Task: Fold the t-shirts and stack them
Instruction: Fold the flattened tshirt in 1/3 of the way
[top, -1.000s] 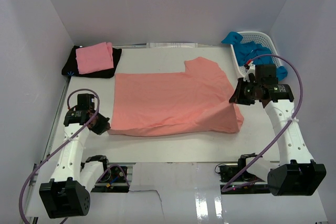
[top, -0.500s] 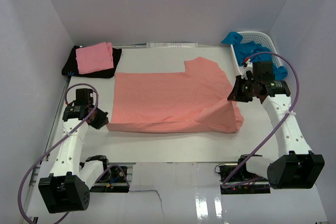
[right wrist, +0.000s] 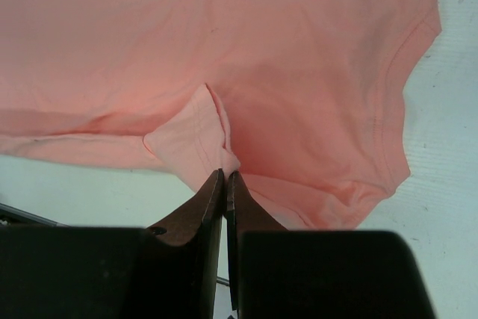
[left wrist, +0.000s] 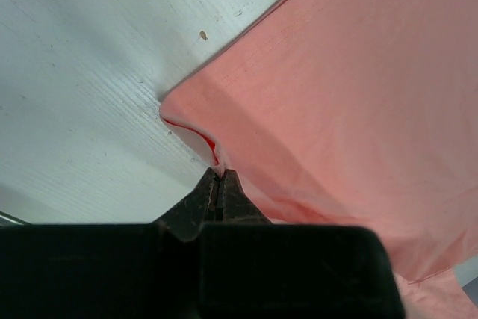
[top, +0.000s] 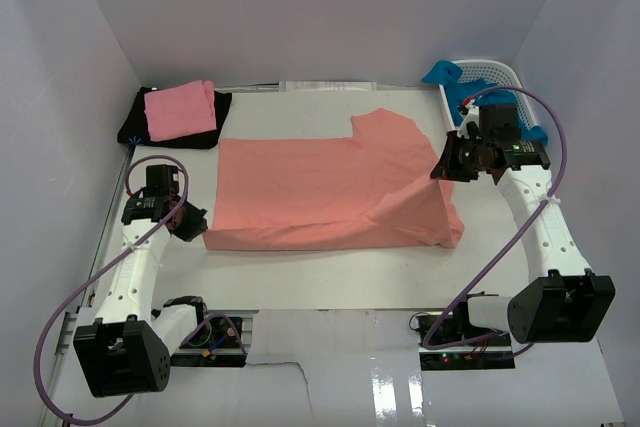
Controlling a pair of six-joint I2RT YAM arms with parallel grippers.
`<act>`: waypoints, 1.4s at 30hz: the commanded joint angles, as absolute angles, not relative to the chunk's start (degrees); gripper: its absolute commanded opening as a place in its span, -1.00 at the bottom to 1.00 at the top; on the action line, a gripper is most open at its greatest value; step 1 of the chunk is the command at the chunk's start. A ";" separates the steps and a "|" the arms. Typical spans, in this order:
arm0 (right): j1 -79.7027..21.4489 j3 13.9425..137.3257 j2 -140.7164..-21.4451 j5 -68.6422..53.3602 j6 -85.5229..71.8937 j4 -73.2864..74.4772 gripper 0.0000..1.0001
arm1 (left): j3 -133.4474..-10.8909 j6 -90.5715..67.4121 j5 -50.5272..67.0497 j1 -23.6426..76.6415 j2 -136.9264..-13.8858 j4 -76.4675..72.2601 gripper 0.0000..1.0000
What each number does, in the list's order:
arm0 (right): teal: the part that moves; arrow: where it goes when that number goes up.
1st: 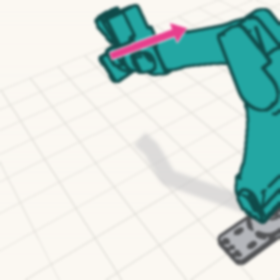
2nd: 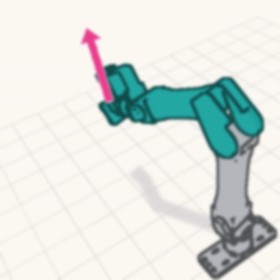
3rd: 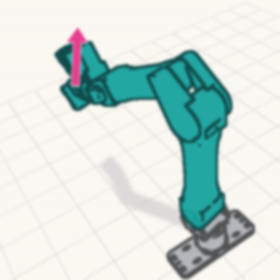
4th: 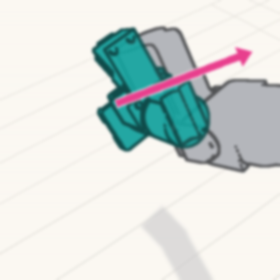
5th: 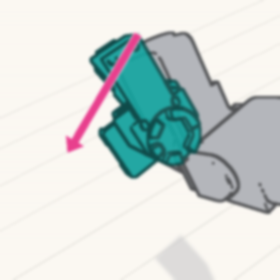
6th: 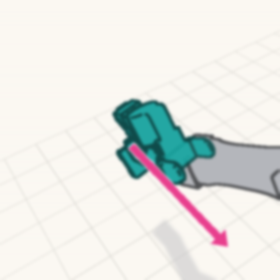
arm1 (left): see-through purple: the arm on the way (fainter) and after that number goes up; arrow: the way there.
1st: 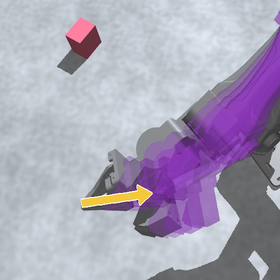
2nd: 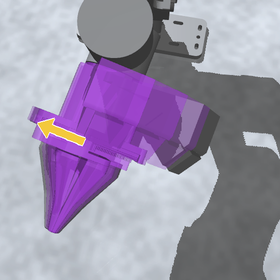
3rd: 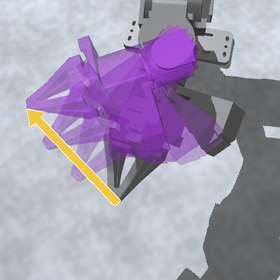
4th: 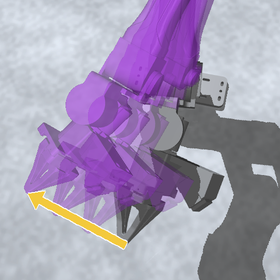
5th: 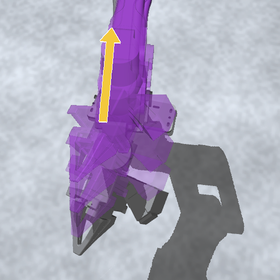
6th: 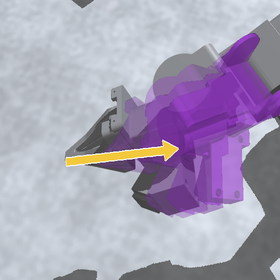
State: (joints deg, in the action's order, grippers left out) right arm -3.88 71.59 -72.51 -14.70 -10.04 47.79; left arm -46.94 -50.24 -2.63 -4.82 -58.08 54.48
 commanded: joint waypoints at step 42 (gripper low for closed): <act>-4.22 81.39 -82.17 -15.03 -8.88 43.68 -0.84 | -54.40 -48.25 -6.94 -5.19 -70.66 46.50 -1.00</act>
State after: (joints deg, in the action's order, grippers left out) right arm -3.95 78.67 -81.28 -14.98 -9.89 45.87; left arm -51.83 -48.90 -5.10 -4.82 -70.57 48.36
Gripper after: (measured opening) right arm 0.083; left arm 0.020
